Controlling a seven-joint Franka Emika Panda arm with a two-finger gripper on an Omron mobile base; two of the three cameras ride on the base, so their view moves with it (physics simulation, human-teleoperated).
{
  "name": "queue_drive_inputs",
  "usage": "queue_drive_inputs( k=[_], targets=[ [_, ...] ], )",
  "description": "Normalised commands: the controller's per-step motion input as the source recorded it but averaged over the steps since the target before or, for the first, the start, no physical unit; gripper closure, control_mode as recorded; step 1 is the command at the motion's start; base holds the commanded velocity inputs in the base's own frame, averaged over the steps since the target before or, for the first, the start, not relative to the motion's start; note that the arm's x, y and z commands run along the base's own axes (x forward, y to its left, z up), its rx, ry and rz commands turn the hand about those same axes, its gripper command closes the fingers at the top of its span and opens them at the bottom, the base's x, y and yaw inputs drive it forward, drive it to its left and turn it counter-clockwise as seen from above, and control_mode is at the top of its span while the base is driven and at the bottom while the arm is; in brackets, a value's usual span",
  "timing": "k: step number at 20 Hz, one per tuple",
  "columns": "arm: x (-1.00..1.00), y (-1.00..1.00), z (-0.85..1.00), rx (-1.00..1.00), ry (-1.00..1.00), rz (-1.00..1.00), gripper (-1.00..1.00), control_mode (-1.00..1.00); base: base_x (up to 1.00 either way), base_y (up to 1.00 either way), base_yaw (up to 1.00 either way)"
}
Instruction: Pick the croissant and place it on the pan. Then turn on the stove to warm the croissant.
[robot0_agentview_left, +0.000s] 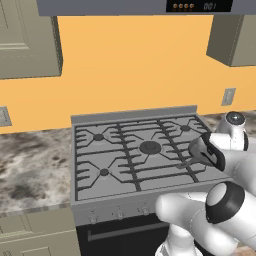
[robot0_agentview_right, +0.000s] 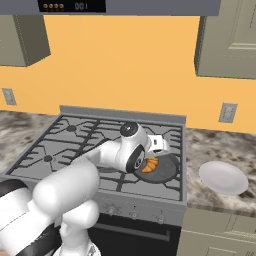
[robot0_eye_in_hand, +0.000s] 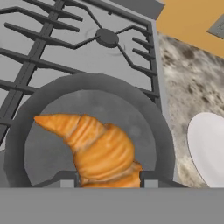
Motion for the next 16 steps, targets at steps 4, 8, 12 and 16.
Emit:
queue_drive_inputs(
  k=[4,8,12,16],
  targets=[
    [0.0,0.0,-0.1,0.0,0.0,0.0,-1.0,-1.0,0.0,0.0,0.0],
    [0.0,0.0,-0.01,0.0,0.0,0.0,-1.0,-1.0,0.0,0.0,0.0],
    [0.0,0.0,-0.01,0.0,0.0,0.0,-1.0,-1.0,0.0,0.0,0.0],
    [0.0,-0.01,0.0,0.0,0.0,0.0,-1.0,-1.0,0.0,0.0,0.0]
  ],
)
